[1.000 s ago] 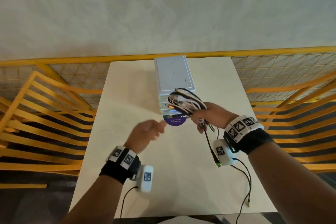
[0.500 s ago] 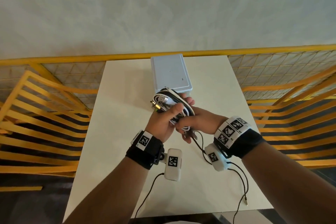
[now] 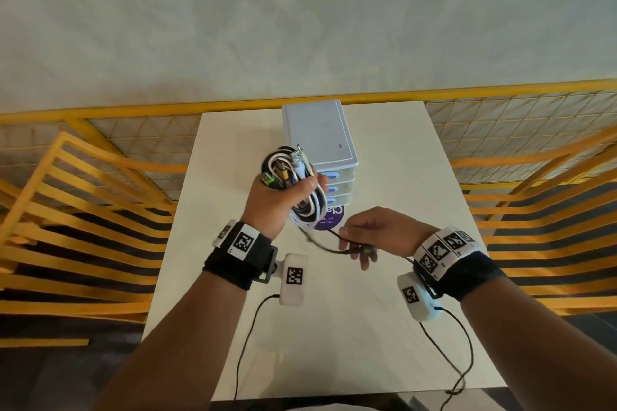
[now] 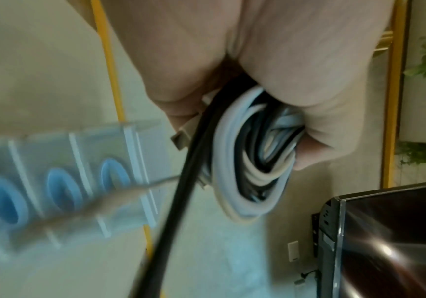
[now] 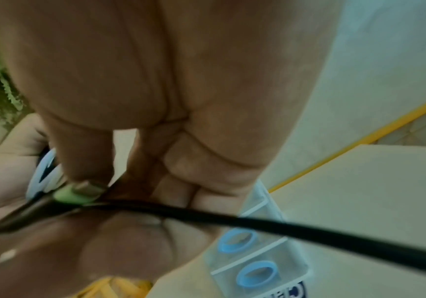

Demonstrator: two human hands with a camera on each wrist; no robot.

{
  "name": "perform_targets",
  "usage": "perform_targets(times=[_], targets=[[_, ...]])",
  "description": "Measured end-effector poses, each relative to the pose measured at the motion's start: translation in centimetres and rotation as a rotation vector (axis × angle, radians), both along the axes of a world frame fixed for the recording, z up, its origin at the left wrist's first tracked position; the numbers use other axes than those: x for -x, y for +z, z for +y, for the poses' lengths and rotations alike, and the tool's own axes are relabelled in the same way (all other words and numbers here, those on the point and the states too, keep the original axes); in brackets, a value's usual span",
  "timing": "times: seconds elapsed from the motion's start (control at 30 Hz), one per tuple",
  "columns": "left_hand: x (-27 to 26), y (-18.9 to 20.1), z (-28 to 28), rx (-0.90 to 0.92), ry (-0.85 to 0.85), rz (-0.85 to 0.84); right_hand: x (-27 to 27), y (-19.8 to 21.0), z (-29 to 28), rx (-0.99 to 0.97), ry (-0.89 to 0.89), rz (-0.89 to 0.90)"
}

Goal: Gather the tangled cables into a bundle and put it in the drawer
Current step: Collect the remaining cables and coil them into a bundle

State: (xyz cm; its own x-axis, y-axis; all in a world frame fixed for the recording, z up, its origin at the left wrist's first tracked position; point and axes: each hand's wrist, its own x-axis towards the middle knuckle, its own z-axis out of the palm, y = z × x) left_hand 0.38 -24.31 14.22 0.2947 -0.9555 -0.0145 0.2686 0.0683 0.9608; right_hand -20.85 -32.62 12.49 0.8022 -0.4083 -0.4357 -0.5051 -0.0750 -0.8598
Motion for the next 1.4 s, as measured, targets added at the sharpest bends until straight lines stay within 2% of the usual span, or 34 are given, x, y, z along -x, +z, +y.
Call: perform_targets(times=[0.13,0.2,0.3,0.47,0.53,0.83,1.03,1.17,1.27,1.4], targets=[[-3.4,0.9,0.2,-0.074,0.0,-0.177,2.1,-0.7,-1.0,0.039,-0.084,0.089],[-4.5,1.1,0.2,-0.139,-0.023,-0.4,2.7,-0.5,-1.3,0.076,-0.125,0.098],[-4.1,1.1,0.2,-0.252,-0.077,-0.821,2.5,0.5,-1.5,0.16,-0.142,0.106],[-1.0,1.3,-0.1,-0.372,-0.31,-1.292,1.1,2.3,-1.5,0.184,-0.188,0.049],[0.1,0.9,-0.2,-0.387,-0.363,-1.429,0.7,2.8,-1.5,0.179,-0.188,0.051],[0.8,-1.0,-0.3,-0.341,-0.303,-1.512,-0.6,4.1,-1.3,0.227,-0.188,0.088],[0.8,-1.8,-0.5,-0.351,-0.259,-1.52,-1.9,4.1,-0.9,0.535,-0.122,0.14],[0.6,-2.2,-0.6,-0.396,-0.253,-1.532,-2.2,4.4,-0.7,0.639,-0.124,0.137],[0.6,-2.2,-0.5,-0.378,-0.231,-1.598,-2.3,4.7,-0.9,0.601,-0.152,0.186],[0.9,-1.6,-0.5,-0.325,-0.306,-1.723,-2.2,4.9,-0.9,0.373,-0.163,0.24]])
